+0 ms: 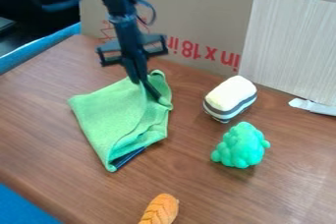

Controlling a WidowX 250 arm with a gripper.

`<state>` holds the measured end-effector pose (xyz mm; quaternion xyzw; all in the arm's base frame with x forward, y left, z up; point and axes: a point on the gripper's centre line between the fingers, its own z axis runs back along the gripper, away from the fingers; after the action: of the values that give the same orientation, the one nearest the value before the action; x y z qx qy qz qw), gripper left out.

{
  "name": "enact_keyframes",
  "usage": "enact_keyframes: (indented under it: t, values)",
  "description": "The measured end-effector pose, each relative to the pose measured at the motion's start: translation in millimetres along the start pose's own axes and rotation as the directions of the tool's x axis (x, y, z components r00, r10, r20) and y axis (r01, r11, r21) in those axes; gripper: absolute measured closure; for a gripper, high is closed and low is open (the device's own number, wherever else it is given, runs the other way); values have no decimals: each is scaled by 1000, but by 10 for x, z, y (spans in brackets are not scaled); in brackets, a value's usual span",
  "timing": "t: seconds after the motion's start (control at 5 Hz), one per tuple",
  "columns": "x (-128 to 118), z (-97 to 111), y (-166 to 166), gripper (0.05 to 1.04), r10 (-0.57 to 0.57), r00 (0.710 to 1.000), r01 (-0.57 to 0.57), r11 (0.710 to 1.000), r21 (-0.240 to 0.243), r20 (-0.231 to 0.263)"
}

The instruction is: Unfold the cloth from top rigt to bottom left

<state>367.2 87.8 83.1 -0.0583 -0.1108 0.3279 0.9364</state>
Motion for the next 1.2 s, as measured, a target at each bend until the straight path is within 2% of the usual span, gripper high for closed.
enact_keyframes:
  t: [0.2,0.4,0.6,0.8,1.0,1.2]
  values:
    - [18,278,200,1033,-3,1000,2,998,-67,-11]
    - [24,401,498,1033,-34,999,34,998,-58,6]
    - [56,397,843,1033,-54,998,53,996,66,16]
    - [1,342,1158,1033,-76,997,74,978,195,-1]
    - [-38,492,1415,1033,-87,996,91,970,226,-28]
    - [-45,684,1600,1033,-89,994,102,972,211,-69]
